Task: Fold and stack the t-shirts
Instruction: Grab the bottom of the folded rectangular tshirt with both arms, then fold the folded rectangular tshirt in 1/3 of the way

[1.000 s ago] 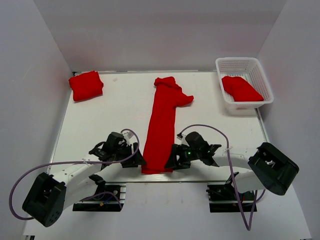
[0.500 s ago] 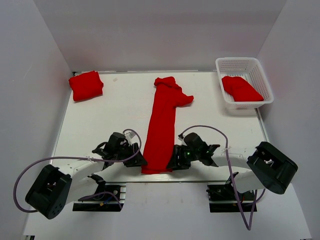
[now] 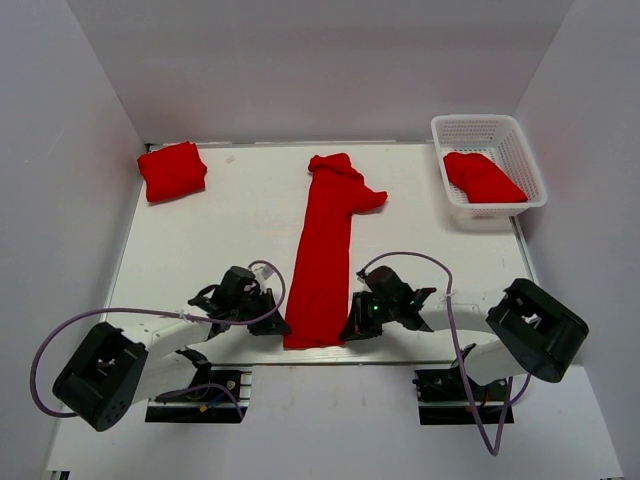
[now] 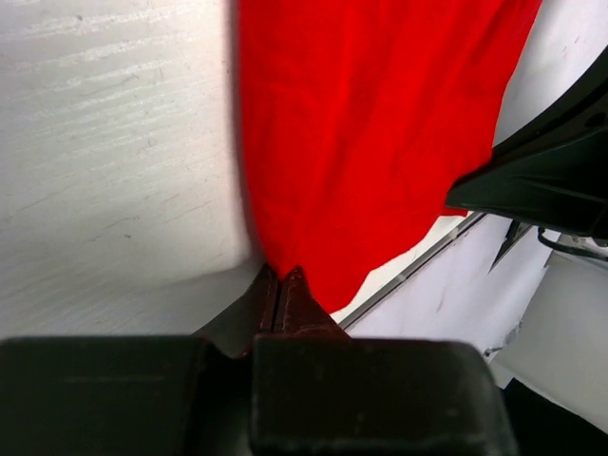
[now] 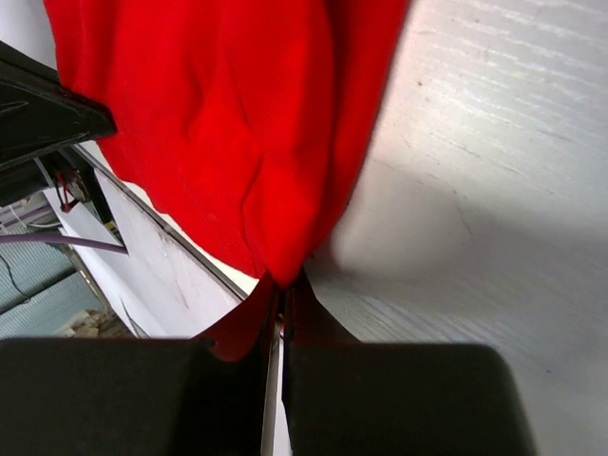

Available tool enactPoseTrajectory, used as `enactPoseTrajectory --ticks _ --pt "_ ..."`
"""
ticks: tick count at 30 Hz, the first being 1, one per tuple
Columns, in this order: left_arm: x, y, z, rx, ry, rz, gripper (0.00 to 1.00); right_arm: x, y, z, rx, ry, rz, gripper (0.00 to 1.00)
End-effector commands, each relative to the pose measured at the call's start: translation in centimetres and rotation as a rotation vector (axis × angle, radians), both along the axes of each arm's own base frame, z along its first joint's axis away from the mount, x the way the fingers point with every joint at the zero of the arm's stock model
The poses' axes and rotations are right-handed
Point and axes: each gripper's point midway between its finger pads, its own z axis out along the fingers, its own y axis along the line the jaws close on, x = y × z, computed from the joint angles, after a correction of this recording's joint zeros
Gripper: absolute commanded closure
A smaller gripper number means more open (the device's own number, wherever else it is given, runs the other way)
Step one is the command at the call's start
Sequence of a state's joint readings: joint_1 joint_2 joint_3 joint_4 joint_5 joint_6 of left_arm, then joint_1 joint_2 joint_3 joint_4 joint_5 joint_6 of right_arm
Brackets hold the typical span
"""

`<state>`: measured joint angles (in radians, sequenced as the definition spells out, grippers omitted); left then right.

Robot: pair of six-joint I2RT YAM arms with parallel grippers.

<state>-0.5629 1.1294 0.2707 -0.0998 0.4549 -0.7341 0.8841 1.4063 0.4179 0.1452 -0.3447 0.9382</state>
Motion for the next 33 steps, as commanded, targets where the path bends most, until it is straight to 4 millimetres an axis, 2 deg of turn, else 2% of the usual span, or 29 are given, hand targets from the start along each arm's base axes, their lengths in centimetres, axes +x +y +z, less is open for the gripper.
enactPoseTrajectory --ticks 1,5,8,12,13,14,15,18,19,20,21,22,23,24,25,27,29,30,32,33 --pt "-1.3 1.4 -1.3 0.096 0.038 -0.005 1.0 -0.6 -3.1 -2.6 -0.169 0.0 -0.012 1.0" --pt "-2.0 1.0 0.4 0.06 0.011 -0.037 1.0 0.1 -2.8 -0.6 -0.107 -0.084 -0.018 1.0" --pt "-2.3 0.7 1.6 0.048 -0.018 -0.064 1.0 -0.4 -3.3 0.2 -0.12 -0.101 0.004 1.0" --pt "-1.9 -0.3 3.8 0.019 -0.056 -0.11 1.0 -0.4 -2.7 2.1 -0.088 -0.137 0.035 1.0" --pt "-1.2 -0.8 5.0 0.007 -0.074 -0.11 1.0 -0.2 -2.7 2.3 -0.092 -0.143 0.032 1.0" --pt "-1.1 -0.9 5.4 0.017 -0.096 -0.133 1.0 -0.1 -2.6 2.6 -0.089 -0.149 0.035 1.0" --pt "0.0 -1.3 6.5 0.031 -0.125 -0.124 1.0 0.6 -2.0 4.0 -0.072 -0.185 0.029 1.0" --pt "1.7 -1.4 8.3 0.078 -0.175 -0.129 1.0 2.0 -1.5 6.4 -0.058 -0.241 0.0 1.0" --pt "3.3 -1.9 9.8 0.077 -0.206 -0.114 1.0 2.8 -1.0 8.0 -0.034 -0.279 -0.01 1.0" --pt "3.9 -2.3 10.4 0.079 -0.217 -0.124 1.0 3.9 -0.7 9.3 -0.041 -0.316 -0.039 1.0" --pt "5.1 -2.7 12.0 0.07 -0.243 -0.117 1.0 4.3 -0.9 9.8 -0.053 -0.328 -0.045 1.0" --pt "5.9 -2.9 12.3 0.084 -0.262 -0.119 1.0 5.4 0.1 12.0 -0.026 -0.371 -0.05 1.0" --pt "6.4 -3.1 11.5 0.118 -0.235 -0.123 1.0 6.2 -0.2 12.1 -0.059 -0.385 -0.073 1.0" --pt "7.2 -3.4 12.3 0.127 -0.25 -0.127 1.0 6.5 -0.3 12.6 -0.069 -0.397 -0.073 1.0" --pt "7.9 -3.5 12.3 0.137 -0.236 -0.119 1.0 7.7 0.4 14.4 -0.058 -0.436 -0.088 1.0" --pt "9.6 -3.9 12.6 0.164 -0.244 -0.129 1.0 9.6 -0.7 13.7 -0.15 -0.461 -0.138 1.0" --pt "11.1 -3.3 12.6 0.212 -0.244 -0.101 1.0 11.4 -0.7 15.0 -0.152 -0.502 -0.164 1.0" --pt "12.7 -3.4 12.9 0.235 -0.259 -0.087 1.0 12.9 -1.3 15.7 -0.168 -0.523 -0.213 1.0" --pt "14.3 -2.5 12.9 0.272 -0.254 -0.075 1.0 14.5 -1.4 15.9 -0.193 -0.535 -0.222 1.0" --pt "15.7 -2.4 13.9 0.274 -0.278 -0.058 1.0 15.0 -1.4 16.0 -0.19 -0.535 -0.222 1.0"
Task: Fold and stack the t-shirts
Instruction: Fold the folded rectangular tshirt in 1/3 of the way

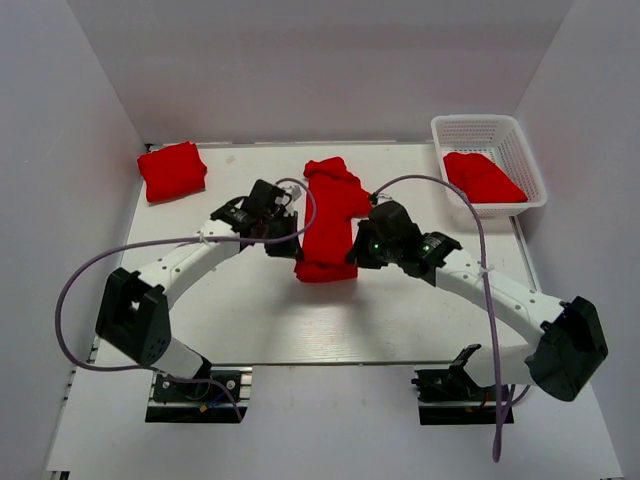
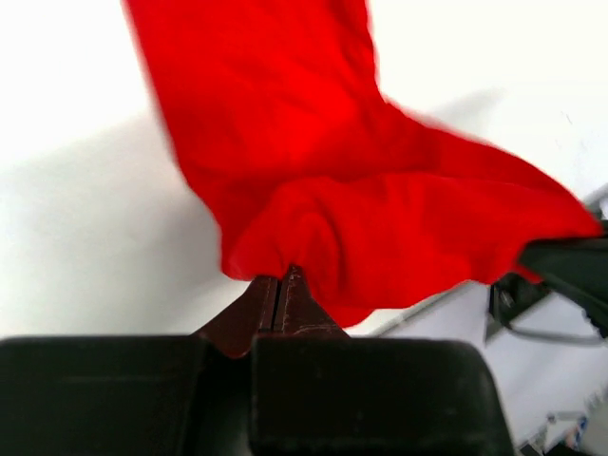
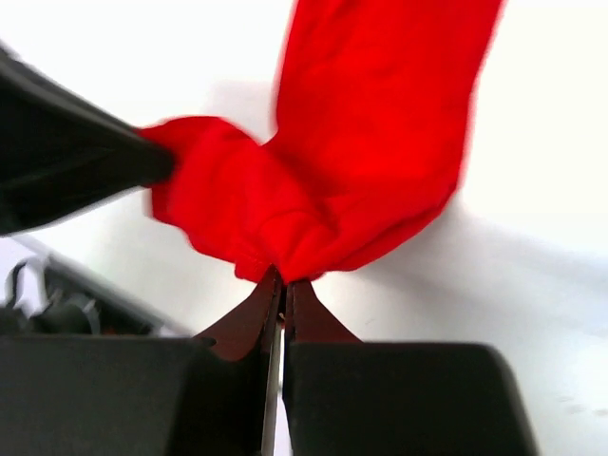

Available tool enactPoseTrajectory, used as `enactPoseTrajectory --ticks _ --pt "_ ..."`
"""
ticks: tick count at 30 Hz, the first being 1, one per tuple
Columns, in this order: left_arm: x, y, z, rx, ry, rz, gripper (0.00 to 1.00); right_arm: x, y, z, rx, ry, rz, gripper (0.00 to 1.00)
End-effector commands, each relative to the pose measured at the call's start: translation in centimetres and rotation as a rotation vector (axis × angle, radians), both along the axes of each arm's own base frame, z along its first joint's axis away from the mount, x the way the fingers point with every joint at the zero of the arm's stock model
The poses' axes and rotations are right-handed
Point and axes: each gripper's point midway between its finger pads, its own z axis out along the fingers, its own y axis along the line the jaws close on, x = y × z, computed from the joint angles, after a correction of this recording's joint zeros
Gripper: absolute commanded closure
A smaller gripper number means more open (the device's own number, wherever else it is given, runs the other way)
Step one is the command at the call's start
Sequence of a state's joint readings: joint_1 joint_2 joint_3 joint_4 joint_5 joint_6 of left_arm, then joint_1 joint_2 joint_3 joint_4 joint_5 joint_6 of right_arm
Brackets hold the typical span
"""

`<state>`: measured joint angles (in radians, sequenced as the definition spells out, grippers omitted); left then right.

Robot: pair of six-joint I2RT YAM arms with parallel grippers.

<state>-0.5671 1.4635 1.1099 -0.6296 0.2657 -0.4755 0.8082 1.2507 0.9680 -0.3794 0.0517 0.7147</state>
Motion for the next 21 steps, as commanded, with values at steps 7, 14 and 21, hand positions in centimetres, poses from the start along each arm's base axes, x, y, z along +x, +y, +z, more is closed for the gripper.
enactPoseTrajectory --ticks 7,14,21 --pt "7.3 1.2 1.7 -0.009 -0.057 0.0 1.0 7.6 -2.4 0.2 -0.063 -0.024 -0.08 1.0" --pt "11.1 1.1 0.4 -0.041 -0.031 -0.014 1.0 11.8 -3.0 -0.6 -0.029 0.008 -0.08 1.0" --pt "13.8 1.0 -3.0 -0.033 0.03 -0.024 1.0 14.7 -2.0 -2.1 0.018 0.045 -0.041 1.0"
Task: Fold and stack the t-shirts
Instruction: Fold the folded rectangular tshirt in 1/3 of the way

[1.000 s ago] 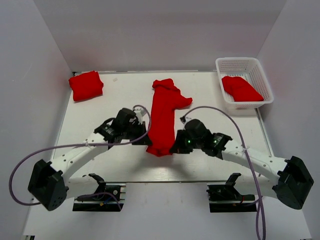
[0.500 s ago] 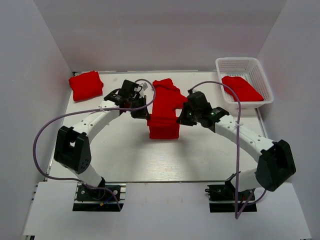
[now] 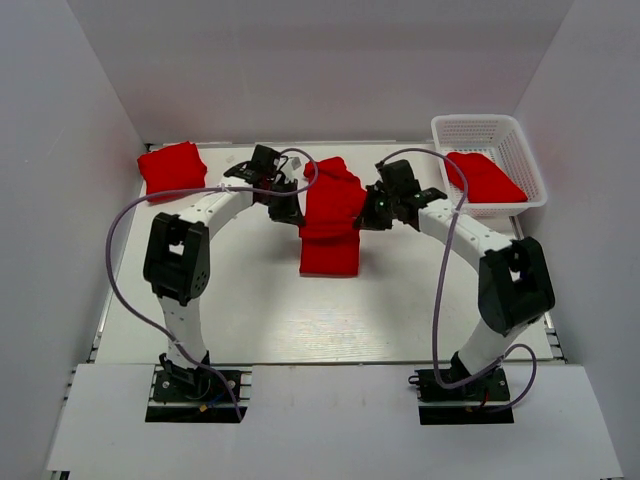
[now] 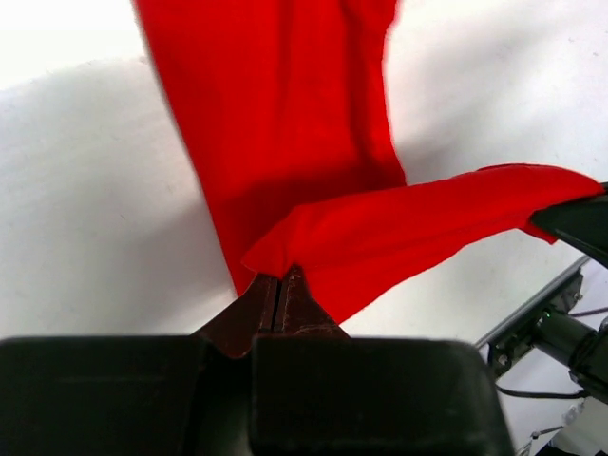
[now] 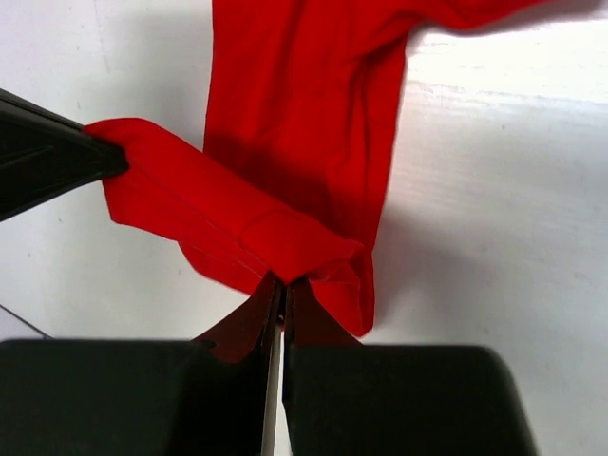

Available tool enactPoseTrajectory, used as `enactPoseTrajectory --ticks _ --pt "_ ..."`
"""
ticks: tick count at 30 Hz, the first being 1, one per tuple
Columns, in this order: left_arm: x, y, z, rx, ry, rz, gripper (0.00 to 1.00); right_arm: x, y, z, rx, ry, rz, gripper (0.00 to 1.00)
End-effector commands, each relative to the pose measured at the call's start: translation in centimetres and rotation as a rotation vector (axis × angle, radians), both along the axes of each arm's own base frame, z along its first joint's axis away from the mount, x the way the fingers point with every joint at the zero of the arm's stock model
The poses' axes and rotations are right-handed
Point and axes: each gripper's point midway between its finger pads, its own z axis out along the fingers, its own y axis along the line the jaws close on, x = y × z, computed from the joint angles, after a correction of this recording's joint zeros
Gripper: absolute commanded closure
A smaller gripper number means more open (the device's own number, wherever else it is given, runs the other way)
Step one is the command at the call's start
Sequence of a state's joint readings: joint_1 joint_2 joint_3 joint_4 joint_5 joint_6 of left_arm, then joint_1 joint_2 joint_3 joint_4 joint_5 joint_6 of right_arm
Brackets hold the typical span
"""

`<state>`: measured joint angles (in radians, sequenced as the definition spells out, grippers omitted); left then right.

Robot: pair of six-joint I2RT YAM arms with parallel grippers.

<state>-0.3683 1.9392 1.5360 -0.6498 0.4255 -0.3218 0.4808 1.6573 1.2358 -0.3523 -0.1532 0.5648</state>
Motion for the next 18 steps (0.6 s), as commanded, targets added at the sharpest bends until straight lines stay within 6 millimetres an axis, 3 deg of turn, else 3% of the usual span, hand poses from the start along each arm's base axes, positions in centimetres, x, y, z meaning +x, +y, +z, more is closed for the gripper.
enactPoseTrajectory --ticks 1,7,14,18 --pt "1.6 1.0 -0.2 0.003 -0.011 -0.004 1.0 2.5 1.0 0.4 0.042 -0.03 0.039 1.0" --pt "3.0 0.5 -2.1 -0.011 0.012 -0.017 1.0 4.1 1.9 -1.5 0.065 0.003 0.05 1.0" --pt "5.5 0.0 -3.6 -0.047 0.017 -0.029 1.0 6.2 1.3 -4.4 0.057 0.038 0.024 1.0" --pt "6.3 -0.4 -3.9 -0.052 0.018 -0.02 1.0 7.7 1.5 -4.3 0.078 0.025 0.041 1.0"
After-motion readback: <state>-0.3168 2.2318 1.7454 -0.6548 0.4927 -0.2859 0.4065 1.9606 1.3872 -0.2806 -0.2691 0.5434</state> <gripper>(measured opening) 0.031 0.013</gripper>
